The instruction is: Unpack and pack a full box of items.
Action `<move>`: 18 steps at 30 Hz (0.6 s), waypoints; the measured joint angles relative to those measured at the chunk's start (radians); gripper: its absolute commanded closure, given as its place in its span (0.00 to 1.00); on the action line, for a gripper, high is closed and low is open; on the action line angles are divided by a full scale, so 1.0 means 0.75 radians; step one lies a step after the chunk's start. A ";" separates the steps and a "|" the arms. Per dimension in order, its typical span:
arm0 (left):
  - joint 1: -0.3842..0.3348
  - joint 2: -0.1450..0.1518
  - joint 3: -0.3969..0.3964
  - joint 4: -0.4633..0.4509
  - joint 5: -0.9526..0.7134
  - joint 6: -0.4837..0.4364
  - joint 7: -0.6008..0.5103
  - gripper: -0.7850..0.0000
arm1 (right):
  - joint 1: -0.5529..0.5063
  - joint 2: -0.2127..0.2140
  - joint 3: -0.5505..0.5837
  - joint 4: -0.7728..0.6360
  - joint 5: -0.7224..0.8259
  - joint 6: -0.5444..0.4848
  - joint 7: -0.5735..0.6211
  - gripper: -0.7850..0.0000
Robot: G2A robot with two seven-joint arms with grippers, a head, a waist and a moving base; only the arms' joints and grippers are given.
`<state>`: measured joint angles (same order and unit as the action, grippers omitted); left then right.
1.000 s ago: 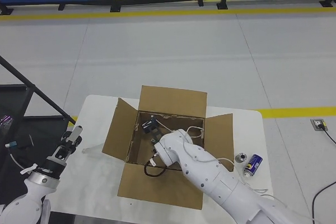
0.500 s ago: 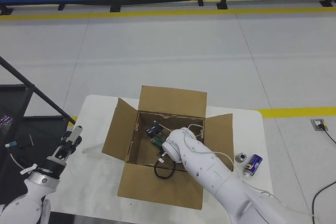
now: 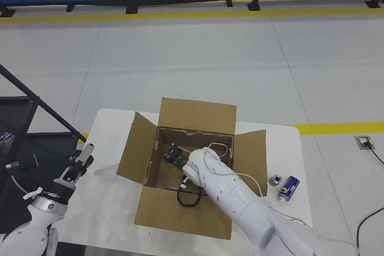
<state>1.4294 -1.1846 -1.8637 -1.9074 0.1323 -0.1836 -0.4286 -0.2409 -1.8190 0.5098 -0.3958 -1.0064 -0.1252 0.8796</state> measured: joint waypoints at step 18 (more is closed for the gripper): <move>0.000 0.000 0.000 0.000 0.000 0.000 0.000 0.00 | 0.044 -0.071 0.014 0.174 0.015 -0.070 0.011 0.70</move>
<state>1.4294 -1.1846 -1.8637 -1.9074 0.1323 -0.1835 -0.4286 -0.2080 -1.8721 0.5207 -0.2656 -0.9951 -0.1781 0.8883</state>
